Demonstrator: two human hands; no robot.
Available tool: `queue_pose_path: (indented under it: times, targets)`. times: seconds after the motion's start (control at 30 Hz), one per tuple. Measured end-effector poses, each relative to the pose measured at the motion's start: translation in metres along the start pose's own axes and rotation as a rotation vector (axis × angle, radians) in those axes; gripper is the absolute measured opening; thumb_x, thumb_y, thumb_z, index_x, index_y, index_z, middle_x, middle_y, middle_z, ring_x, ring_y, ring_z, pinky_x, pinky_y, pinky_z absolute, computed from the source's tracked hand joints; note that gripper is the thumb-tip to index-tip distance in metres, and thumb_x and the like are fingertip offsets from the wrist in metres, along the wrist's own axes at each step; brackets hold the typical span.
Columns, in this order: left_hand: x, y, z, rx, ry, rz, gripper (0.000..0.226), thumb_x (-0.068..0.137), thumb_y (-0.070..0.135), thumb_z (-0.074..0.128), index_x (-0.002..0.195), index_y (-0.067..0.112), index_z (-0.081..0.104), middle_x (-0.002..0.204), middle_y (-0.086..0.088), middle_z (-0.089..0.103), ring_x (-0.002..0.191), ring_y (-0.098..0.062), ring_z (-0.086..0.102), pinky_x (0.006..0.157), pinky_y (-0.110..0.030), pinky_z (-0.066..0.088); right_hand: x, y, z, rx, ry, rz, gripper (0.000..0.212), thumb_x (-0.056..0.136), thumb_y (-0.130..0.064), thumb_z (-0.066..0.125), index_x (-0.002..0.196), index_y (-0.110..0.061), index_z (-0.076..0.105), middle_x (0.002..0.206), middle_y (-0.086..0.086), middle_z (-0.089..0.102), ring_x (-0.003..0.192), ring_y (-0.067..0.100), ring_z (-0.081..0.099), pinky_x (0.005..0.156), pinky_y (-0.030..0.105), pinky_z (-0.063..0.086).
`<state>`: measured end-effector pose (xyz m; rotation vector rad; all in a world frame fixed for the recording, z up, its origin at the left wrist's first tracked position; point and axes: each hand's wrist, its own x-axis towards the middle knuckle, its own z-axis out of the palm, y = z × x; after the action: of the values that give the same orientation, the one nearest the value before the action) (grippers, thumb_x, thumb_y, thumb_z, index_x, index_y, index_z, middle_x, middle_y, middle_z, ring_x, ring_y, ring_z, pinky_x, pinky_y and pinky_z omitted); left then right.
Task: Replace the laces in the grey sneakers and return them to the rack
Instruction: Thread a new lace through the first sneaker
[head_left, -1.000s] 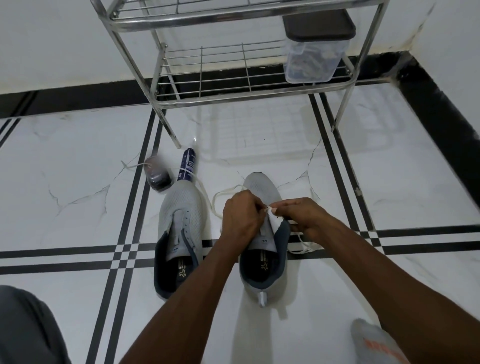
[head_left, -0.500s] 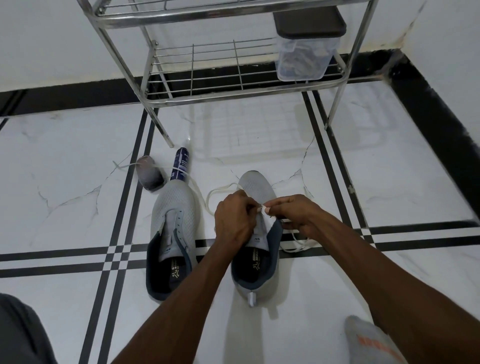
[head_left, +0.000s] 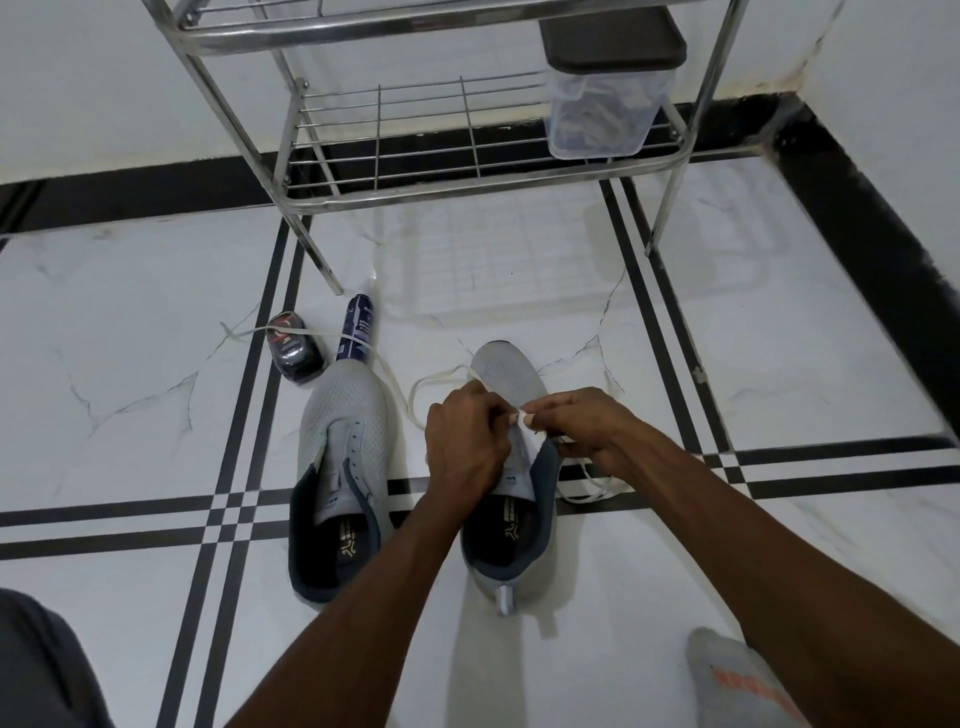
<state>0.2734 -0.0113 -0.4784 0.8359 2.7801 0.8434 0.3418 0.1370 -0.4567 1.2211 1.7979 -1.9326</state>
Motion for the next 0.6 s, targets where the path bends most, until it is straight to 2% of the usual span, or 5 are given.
queue_pose_path:
  times: [0.2, 0.3, 0.4, 0.53, 0.6]
  targets:
    - [0.001, 0.005, -0.001, 0.104, 0.005, -0.007, 0.012, 0.092, 0.026, 0.068, 0.094, 0.026, 0.081, 0.092, 0.004, 0.070, 0.087, -0.019, 0.062, 0.082, -0.034, 0.035, -0.002, 0.003, 0.004, 0.024, 0.006, -0.012, 0.012, 0.083, -0.006, 0.080, 0.094, -0.010, 0.079, 0.088, 0.006, 0.074, 0.071, 0.012, 0.062, 0.056, 0.021, 0.053]
    - [-0.002, 0.004, 0.000, 0.122, 0.043, 0.000, 0.012, 0.090, 0.025, 0.069, 0.089, 0.029, 0.081, 0.085, 0.004, 0.072, 0.083, -0.021, 0.063, 0.080, -0.036, 0.037, -0.001, 0.004, 0.002, 0.048, 0.024, -0.033, 0.016, 0.086, -0.017, 0.080, 0.096, -0.006, 0.077, 0.082, 0.007, 0.074, 0.067, 0.011, 0.068, 0.062, 0.025, 0.058]
    - [-0.003, 0.006, 0.000, 0.108, 0.083, -0.005, 0.005, 0.084, 0.023, 0.071, 0.081, 0.026, 0.071, 0.077, 0.007, 0.071, 0.080, -0.021, 0.062, 0.079, -0.039, 0.041, 0.001, 0.005, 0.007, -0.007, 0.095, -0.103, 0.019, 0.089, -0.019, 0.077, 0.097, -0.002, 0.073, 0.076, 0.009, 0.072, 0.061, 0.012, 0.066, 0.056, 0.024, 0.055]
    - [-0.003, 0.006, -0.004, 0.093, 0.152, 0.017, 0.007, 0.082, 0.020, 0.076, 0.082, 0.020, 0.068, 0.091, 0.000, 0.063, 0.090, -0.024, 0.053, 0.078, -0.039, 0.042, 0.005, 0.001, 0.013, -0.097, 0.119, -0.127, 0.011, 0.094, -0.012, 0.066, 0.090, -0.004, 0.072, 0.076, 0.013, 0.070, 0.065, 0.018, 0.064, 0.057, 0.026, 0.054]
    - [-0.006, 0.012, -0.010, 0.089, 0.164, -0.018, 0.010, 0.089, 0.029, 0.069, 0.084, 0.020, 0.069, 0.092, 0.001, 0.064, 0.091, -0.022, 0.053, 0.081, -0.039, 0.042, 0.007, -0.002, 0.015, -0.160, 0.132, -0.149, 0.020, 0.096, -0.011, 0.058, 0.080, -0.007, 0.071, 0.074, 0.013, 0.070, 0.066, 0.020, 0.066, 0.064, 0.031, 0.058]
